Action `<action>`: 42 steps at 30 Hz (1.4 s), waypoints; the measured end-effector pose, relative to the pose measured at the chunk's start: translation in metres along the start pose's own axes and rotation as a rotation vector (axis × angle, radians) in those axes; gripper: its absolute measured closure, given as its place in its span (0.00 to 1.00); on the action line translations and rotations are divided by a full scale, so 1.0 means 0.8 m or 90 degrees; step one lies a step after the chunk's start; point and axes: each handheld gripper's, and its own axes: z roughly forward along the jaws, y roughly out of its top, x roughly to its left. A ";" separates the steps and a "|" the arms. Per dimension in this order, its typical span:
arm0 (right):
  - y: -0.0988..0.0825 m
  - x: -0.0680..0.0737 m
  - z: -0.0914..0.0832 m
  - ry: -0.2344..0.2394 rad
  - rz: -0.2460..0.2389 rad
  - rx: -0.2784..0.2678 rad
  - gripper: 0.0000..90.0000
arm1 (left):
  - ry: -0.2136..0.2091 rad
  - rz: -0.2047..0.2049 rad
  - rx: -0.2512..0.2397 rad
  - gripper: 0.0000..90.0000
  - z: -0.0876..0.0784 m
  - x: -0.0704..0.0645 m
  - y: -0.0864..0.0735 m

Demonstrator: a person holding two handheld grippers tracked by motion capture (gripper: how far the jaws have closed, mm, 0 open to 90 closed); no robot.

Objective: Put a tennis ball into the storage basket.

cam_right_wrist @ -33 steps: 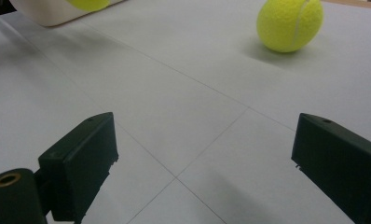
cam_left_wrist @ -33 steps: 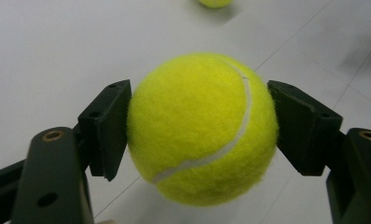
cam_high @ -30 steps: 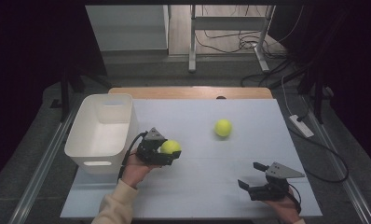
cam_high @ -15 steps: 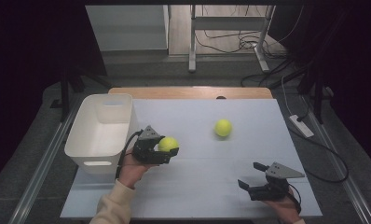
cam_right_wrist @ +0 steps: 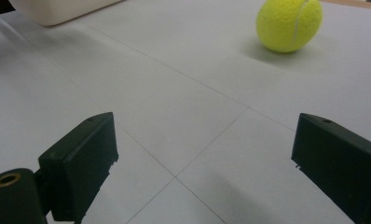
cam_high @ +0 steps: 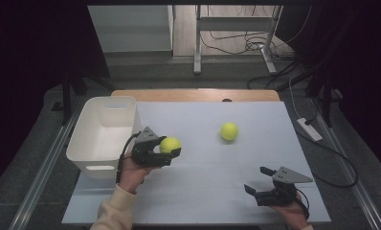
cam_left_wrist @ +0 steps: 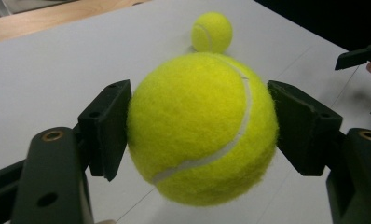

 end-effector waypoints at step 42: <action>0.001 -0.001 -0.002 -0.009 -0.005 -0.007 0.08 | 0.014 0.035 -0.124 0.30 -0.075 -0.011 0.019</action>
